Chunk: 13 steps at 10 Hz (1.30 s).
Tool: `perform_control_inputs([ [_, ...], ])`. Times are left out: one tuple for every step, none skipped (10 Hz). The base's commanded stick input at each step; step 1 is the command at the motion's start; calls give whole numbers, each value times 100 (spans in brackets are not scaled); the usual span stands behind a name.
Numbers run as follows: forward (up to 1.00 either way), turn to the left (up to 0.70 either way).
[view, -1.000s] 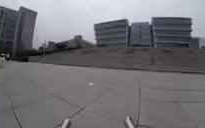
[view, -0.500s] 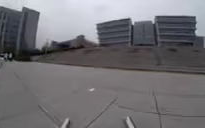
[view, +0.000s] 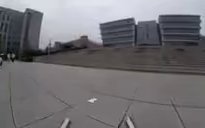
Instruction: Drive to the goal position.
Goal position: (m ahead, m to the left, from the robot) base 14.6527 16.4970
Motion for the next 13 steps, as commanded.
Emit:
perform_control_inputs([
  [100, 0],
  [100, 23],
  [100, 38],
  [100, 40],
  [100, 40],
  [100, 9],
  [100, 0],
  [100, 0],
  [100, 0],
  [100, 0],
  [100, 0],
  [100, 0],
  [100, 0],
])
